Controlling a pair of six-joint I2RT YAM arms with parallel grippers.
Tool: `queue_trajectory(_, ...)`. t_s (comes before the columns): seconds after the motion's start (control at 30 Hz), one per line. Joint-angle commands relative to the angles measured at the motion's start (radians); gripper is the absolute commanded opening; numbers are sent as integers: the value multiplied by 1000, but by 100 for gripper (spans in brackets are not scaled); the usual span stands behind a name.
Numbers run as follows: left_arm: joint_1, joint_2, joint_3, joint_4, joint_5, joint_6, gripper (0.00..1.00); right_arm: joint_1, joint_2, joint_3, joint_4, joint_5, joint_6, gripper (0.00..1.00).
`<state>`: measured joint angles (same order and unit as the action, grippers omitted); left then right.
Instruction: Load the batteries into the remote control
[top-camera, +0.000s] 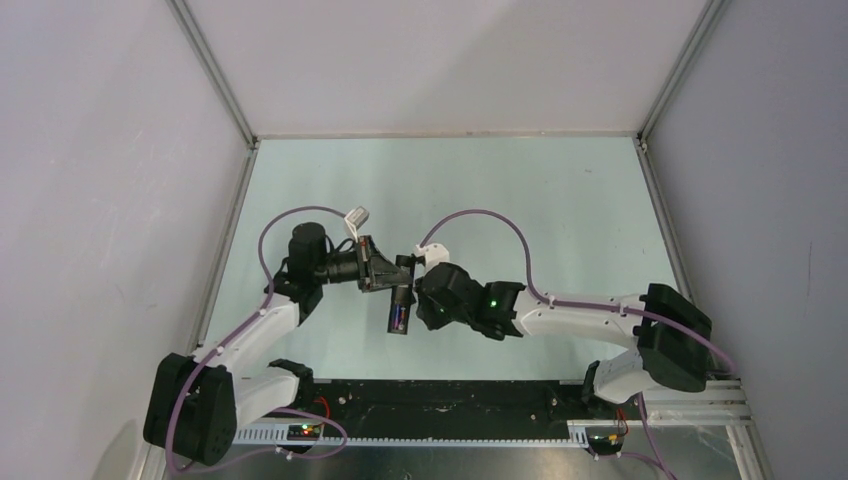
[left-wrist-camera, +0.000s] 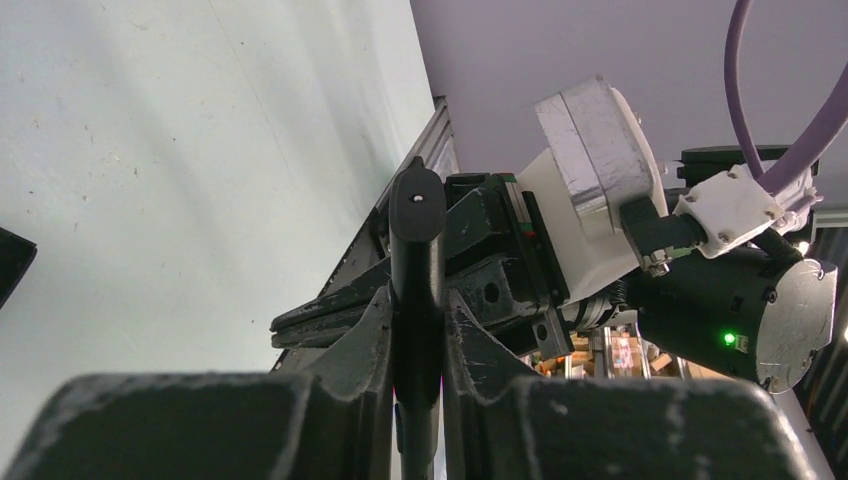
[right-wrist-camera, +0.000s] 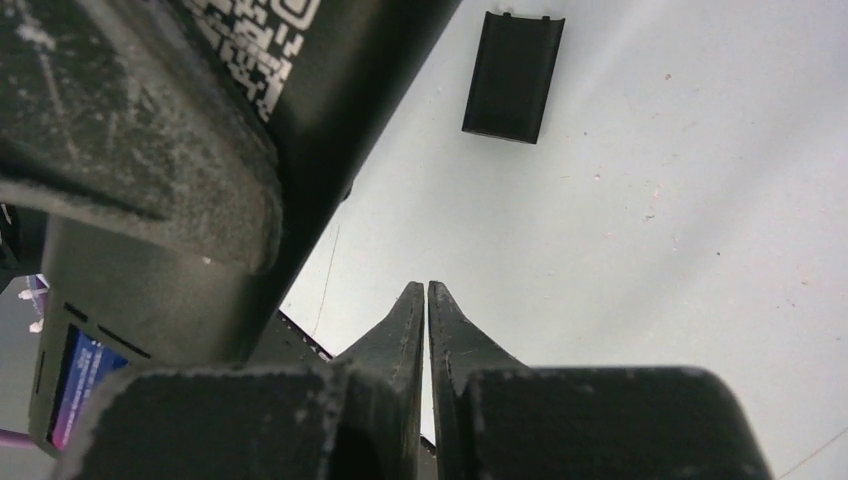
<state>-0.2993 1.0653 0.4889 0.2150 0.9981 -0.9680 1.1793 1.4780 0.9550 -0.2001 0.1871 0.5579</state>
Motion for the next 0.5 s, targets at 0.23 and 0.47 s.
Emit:
queue_trajectory(0.23, 2, -58, 88, -19, -47, 71, 0, 55, -192, -16, -57, 217, 84, 14)
queue_trajectory(0.47, 2, -111, 107, -39, -105, 114, 0, 32, -298, -45, -48, 155, 132, 24)
